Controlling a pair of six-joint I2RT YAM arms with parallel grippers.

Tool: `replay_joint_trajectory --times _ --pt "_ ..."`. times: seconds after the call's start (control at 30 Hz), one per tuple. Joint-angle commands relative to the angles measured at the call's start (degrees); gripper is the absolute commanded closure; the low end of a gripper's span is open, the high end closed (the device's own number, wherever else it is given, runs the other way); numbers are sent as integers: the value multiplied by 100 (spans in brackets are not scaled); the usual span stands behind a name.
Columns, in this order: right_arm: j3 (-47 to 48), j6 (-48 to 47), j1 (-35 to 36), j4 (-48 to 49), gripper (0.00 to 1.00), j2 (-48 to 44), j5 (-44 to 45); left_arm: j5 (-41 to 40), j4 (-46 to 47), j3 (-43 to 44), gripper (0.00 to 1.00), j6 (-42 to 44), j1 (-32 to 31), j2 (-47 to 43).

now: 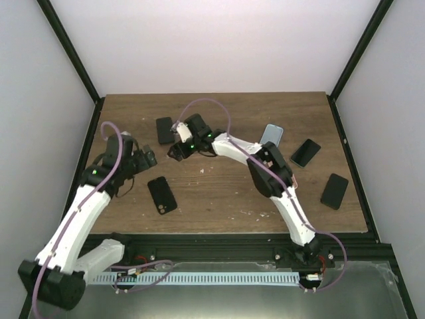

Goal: Put the phone into the phone case

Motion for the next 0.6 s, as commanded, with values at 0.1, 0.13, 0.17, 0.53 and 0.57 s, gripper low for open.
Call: replay_joint_trajectory --times 0.1,0.13,0.17,0.53,0.57 --pt "-1985 365 -103 644 10 -2441 906 103 593 748 0 456 353 1448" --pt "-2267 394 -103 669 4 -2758 994 103 678 862 0 469 397 1683" --pt "-2566 437 -104 695 1 -3058 1119 65 749 1014 0 476 422 1935" --pt "-4684 1051 -102 905 0 -5979 1503 123 967 3137 7 736 465 4841" --pt "-4706 1039 -104 872 0 -6117 1573 103 908 3305 5 770 452 5054"
